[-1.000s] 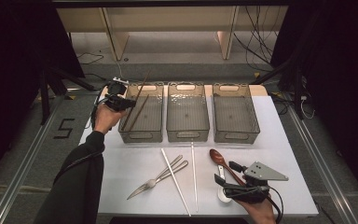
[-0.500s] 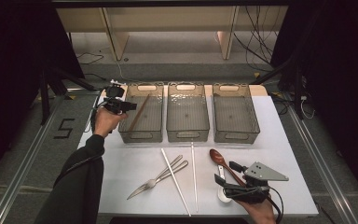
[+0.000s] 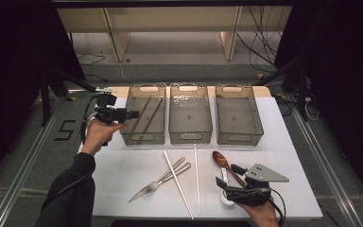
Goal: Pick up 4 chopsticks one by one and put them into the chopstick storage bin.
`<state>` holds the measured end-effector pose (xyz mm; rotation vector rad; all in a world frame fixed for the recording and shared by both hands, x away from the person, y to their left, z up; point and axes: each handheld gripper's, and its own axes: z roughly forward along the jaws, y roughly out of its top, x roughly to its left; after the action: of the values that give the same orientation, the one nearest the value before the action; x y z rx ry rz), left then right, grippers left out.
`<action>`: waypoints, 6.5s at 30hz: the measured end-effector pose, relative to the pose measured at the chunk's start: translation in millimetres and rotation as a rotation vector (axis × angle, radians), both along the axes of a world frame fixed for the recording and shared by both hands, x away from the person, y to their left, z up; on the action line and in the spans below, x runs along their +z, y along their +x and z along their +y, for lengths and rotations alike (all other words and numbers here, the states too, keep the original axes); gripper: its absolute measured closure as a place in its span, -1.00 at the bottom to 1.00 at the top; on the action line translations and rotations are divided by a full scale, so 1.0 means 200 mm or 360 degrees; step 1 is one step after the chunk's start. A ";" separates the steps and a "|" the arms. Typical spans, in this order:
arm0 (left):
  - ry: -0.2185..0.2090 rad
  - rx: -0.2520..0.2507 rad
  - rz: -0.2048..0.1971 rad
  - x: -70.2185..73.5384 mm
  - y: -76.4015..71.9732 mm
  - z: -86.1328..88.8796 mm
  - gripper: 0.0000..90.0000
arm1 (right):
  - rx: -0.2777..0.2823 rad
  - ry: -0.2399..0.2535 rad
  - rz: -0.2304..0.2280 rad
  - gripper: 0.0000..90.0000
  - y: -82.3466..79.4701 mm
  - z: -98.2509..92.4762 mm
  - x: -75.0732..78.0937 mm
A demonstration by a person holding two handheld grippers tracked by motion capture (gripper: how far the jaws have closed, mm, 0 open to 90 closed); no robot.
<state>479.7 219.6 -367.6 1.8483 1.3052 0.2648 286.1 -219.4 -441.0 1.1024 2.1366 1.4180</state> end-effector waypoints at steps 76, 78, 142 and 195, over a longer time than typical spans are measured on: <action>-0.0046 -0.0213 -0.0220 -0.29 -0.65 0.00 -0.58 | 0.0392 -0.0759 0.0570 0.26 0.18 0.75 -0.12; -0.0046 -0.0213 -0.0220 -0.29 -0.65 0.00 -0.58 | 0.0402 -0.0768 0.0587 0.29 0.19 0.76 -0.13; 0.0202 -0.0509 -0.0170 -0.26 -0.63 -0.10 -0.57 | 0.0643 -0.0953 0.0297 0.90 0.16 0.73 -0.01; 0.0843 -0.1462 0.0141 -0.35 -0.68 -0.46 0.42 | 0.1016 -0.1091 0.0212 0.90 0.09 0.70 0.01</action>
<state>343.9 127.4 -438.5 2.7217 0.3269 0.0222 304.6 -79.2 -439.5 0.2658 2.8895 0.6724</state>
